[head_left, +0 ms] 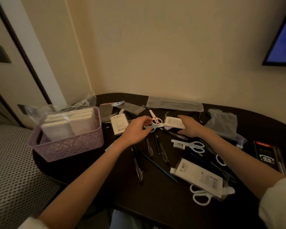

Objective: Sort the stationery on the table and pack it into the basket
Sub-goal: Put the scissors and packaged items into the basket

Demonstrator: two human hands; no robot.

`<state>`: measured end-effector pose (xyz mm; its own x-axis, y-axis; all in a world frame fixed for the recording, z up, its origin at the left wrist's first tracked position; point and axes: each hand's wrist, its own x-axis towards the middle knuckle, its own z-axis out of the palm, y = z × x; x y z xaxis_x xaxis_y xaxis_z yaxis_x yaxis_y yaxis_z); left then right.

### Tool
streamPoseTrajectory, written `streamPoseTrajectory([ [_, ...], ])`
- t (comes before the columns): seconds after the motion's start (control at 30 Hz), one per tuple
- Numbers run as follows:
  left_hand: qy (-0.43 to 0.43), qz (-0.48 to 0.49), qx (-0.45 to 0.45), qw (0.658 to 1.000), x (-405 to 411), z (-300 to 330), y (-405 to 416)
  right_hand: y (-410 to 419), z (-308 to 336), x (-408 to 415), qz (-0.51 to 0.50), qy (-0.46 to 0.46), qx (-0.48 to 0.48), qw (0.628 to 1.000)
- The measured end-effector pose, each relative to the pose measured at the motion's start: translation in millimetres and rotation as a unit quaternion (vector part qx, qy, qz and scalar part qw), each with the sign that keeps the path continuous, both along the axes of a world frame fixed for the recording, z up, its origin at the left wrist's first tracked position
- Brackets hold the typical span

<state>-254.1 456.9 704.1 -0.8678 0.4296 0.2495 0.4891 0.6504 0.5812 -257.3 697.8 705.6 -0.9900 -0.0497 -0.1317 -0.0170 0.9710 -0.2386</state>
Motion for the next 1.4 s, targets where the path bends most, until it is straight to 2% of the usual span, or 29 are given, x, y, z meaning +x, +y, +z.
streamPoseTrajectory([
  [0.17,-0.038,0.028,0.11,0.993,-36,-7,19,-9,-9,-38,-0.026,-0.006,-0.061,0.998],
  [0.4,-0.04,0.062,0.207,0.976,-65,-23,35,-18,-16,-65,-0.004,-0.019,0.03,0.999],
  [0.67,-0.015,0.115,0.288,0.951,-55,-44,35,-2,-22,-76,-0.003,-0.025,0.028,0.999],
  [0.83,-0.012,0.111,0.343,0.933,-52,-37,31,2,-23,-77,0.002,-0.004,0.016,1.0],
  [1.0,-0.029,0.098,0.342,0.934,-50,-41,34,1,-19,-75,0.009,0.008,0.001,1.0],
  [1.1,-0.024,0.098,0.33,0.939,-51,-43,35,3,-25,-78,0.01,-0.009,0.02,1.0],
  [1.3,-0.013,0.1,0.311,0.945,-52,-42,35,9,-15,-85,0.0,-0.086,0.0,0.996],
  [1.4,-0.015,0.098,0.305,0.947,-53,-42,35,9,-14,-87,-0.001,-0.077,0.004,0.997],
])
